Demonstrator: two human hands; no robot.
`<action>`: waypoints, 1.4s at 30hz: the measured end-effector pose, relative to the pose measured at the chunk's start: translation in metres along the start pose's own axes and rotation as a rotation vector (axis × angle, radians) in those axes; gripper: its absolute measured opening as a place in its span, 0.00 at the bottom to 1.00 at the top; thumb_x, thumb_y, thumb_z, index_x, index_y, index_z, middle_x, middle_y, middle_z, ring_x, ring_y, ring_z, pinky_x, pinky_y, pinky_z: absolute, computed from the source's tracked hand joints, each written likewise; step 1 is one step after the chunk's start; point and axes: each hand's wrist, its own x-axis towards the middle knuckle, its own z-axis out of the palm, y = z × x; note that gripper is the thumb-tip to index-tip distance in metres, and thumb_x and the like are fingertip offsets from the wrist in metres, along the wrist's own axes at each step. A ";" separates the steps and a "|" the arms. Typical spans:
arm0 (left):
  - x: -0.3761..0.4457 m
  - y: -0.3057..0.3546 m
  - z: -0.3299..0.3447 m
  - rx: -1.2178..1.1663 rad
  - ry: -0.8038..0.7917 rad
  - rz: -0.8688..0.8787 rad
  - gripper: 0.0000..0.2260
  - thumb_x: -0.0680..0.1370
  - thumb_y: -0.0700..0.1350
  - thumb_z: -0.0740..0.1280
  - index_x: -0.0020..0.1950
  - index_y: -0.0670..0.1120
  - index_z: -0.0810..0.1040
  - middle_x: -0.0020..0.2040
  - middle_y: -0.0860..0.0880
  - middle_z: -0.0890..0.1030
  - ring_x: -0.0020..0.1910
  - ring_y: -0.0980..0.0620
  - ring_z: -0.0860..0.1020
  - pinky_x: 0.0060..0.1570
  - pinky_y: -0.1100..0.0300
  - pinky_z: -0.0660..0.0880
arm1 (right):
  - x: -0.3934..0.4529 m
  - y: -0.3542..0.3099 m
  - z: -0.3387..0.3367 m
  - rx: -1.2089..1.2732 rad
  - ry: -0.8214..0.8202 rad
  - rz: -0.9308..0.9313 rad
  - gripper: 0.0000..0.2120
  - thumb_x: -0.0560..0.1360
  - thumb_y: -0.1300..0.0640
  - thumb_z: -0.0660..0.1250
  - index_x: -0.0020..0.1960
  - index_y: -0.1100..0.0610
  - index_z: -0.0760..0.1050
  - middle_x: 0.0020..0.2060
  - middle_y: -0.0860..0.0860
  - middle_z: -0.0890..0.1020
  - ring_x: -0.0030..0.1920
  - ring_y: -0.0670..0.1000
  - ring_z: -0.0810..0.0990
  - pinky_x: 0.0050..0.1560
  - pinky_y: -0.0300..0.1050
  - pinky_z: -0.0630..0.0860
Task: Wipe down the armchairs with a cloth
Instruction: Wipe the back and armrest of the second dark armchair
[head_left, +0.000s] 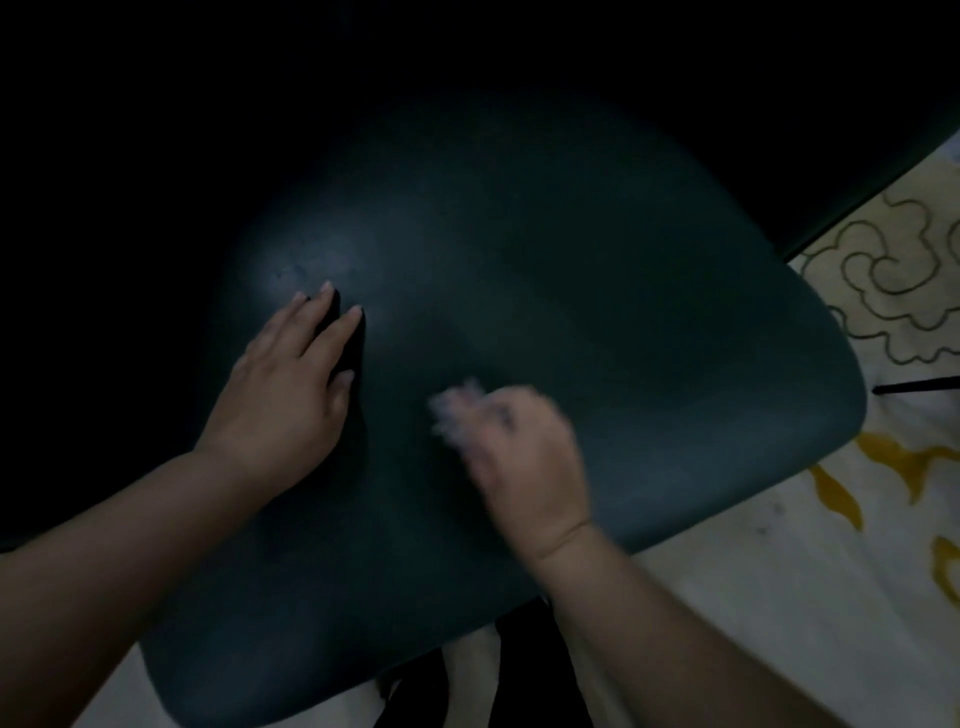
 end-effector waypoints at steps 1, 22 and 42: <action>0.000 0.001 0.000 0.007 0.004 0.003 0.26 0.79 0.47 0.61 0.77 0.48 0.59 0.79 0.48 0.54 0.77 0.47 0.51 0.74 0.47 0.53 | 0.006 0.026 -0.011 -0.043 0.055 0.093 0.10 0.76 0.57 0.66 0.51 0.62 0.81 0.41 0.61 0.79 0.38 0.61 0.78 0.36 0.55 0.77; -0.050 0.029 -0.067 0.081 -0.056 0.010 0.29 0.80 0.53 0.59 0.79 0.48 0.54 0.79 0.48 0.53 0.78 0.49 0.48 0.74 0.55 0.43 | 0.024 0.024 -0.072 0.318 0.040 0.770 0.09 0.75 0.64 0.69 0.52 0.68 0.78 0.50 0.51 0.76 0.46 0.46 0.79 0.46 0.18 0.64; -0.158 0.005 -0.338 -0.002 0.314 -0.425 0.28 0.76 0.49 0.68 0.74 0.45 0.66 0.74 0.46 0.66 0.72 0.45 0.62 0.73 0.51 0.56 | 0.155 -0.203 -0.228 0.635 -0.170 0.618 0.18 0.77 0.51 0.66 0.66 0.51 0.73 0.55 0.48 0.70 0.45 0.37 0.72 0.48 0.31 0.66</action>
